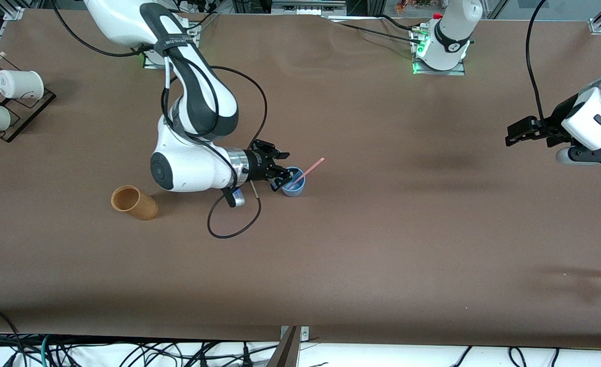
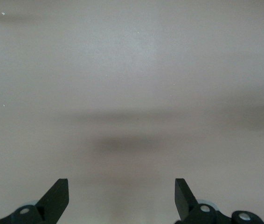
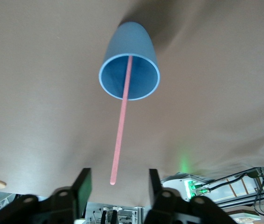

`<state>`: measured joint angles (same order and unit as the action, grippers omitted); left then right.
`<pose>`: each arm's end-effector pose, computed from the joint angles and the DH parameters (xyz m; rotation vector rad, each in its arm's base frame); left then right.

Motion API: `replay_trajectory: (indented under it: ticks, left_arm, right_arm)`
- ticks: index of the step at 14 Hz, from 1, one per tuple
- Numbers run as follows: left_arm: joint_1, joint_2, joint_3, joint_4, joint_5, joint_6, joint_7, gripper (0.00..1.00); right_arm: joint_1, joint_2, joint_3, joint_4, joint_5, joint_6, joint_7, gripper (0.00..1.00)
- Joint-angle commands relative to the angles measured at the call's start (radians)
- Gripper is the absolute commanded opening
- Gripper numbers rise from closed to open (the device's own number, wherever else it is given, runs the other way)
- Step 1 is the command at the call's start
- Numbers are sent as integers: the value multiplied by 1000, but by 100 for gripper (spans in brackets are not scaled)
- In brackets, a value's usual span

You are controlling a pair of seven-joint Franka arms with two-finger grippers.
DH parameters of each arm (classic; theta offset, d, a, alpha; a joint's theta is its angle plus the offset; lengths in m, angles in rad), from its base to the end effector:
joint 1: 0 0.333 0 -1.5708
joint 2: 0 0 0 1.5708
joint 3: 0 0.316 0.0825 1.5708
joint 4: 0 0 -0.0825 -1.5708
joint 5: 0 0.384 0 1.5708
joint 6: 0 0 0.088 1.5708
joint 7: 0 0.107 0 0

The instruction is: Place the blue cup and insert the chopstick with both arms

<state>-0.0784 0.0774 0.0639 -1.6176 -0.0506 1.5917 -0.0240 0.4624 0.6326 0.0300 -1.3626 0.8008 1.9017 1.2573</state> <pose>0.5743 -0.0149 0.5607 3.0938 0.0205 -0.1610 0.6158 0.3842 0.3626 -2.2185 1.3312 0.8703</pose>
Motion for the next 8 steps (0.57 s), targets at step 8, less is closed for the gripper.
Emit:
replay_trajectory:
  ticks: [8]
  left_arm:
    - [3, 19, 4, 31, -84, -1, 7, 100]
  right_arm:
    - [-31, -77, -180, 100, -182, -249, -273, 100]
